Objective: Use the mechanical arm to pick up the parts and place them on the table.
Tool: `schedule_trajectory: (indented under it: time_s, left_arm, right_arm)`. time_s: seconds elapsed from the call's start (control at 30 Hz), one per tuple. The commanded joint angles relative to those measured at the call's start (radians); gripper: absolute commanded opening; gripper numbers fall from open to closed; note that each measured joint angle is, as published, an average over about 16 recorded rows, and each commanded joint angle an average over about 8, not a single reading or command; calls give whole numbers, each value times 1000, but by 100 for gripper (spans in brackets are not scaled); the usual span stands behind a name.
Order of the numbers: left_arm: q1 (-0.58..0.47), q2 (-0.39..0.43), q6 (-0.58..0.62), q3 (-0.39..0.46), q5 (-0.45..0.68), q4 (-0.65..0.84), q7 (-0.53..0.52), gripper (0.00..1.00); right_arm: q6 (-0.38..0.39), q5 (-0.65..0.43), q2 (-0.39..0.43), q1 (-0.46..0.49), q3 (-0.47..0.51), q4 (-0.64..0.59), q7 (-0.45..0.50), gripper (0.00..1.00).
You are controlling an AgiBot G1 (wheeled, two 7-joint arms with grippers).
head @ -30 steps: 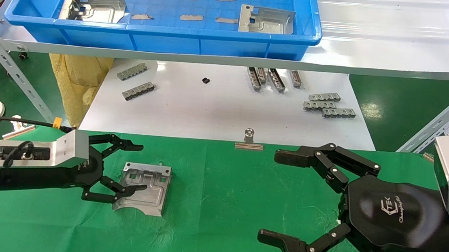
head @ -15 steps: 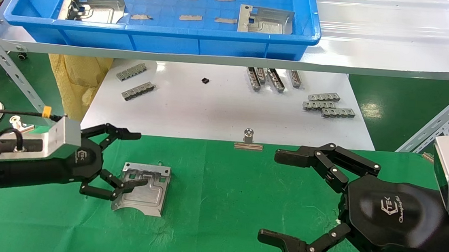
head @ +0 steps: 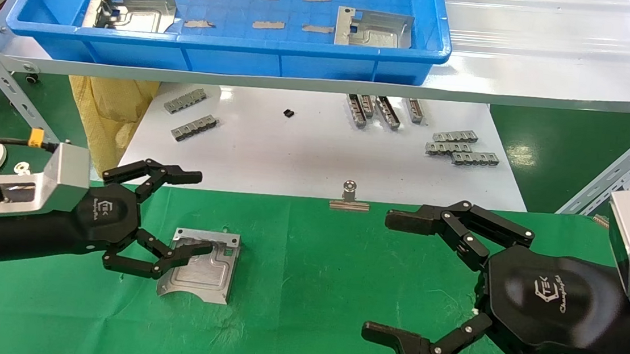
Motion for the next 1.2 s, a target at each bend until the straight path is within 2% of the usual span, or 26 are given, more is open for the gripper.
schedule_trajectory:
  time_s: [0.03,0.93,1.2]
  left_arm:
    - [19,-12,-3,-14,-14,-45,-32,100]
    - [268,-176,-47,-196,-197,-644,-465,100]
    - [314,-206,-54,-230,-231,-758,-537,100]
  right_arm:
    - [0,0,0,0,0,0,0,100]
    - [0,0,0,0,0,0,0,100]
    - [0,0,0,0,0,0,0,100]
